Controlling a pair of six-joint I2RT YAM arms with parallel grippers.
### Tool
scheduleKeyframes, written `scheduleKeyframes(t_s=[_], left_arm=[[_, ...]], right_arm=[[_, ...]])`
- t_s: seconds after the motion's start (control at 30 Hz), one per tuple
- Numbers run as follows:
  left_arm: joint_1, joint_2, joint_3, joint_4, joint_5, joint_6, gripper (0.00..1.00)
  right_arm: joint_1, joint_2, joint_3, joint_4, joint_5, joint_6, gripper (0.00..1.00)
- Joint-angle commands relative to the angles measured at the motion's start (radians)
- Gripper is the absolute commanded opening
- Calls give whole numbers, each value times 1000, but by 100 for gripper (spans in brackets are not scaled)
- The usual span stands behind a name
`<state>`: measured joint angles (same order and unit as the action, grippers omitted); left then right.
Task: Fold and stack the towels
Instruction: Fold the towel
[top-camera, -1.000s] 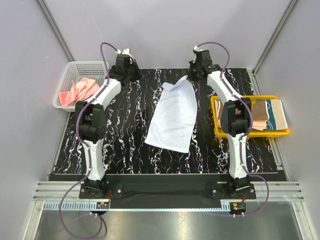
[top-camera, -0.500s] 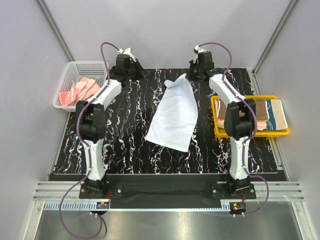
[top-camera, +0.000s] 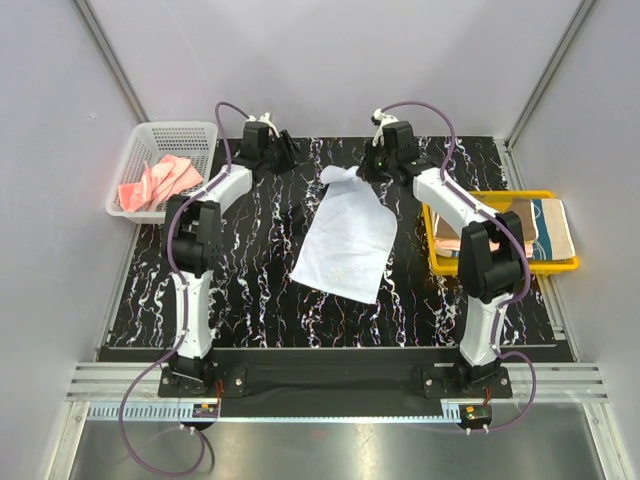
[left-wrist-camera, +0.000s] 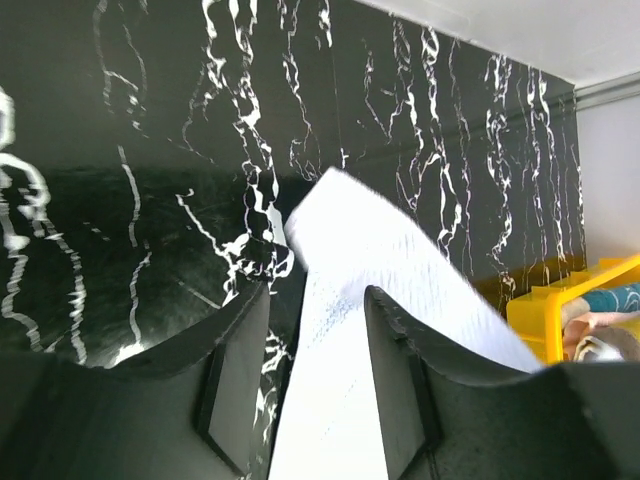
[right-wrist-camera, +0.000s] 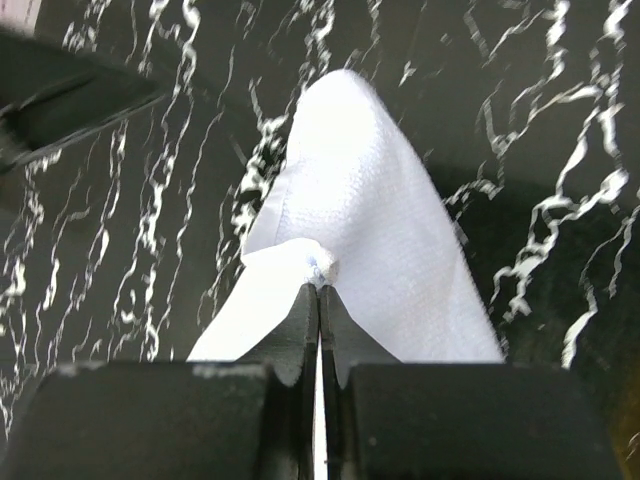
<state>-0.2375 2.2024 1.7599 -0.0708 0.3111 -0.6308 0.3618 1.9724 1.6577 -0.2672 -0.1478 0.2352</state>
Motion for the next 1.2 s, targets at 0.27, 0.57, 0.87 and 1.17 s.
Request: scheduleKeyframes(t_s=[0.27, 0.57, 0.87, 1.17], left_arm=[[-72, 82, 64, -113, -46, -55, 49], [-94, 102, 108, -306, -150, -14, 48], [-105, 123, 159, -356, -219, 68, 55], [-105, 201, 205, -326, -132, 109, 51]], right_arm=[[35, -181, -283, 108, 89, -30, 0], [37, -178, -331, 123, 108, -34, 0], [37, -173, -332, 114, 122, -34, 0], [37, -188, -338, 111, 134, -37, 0]])
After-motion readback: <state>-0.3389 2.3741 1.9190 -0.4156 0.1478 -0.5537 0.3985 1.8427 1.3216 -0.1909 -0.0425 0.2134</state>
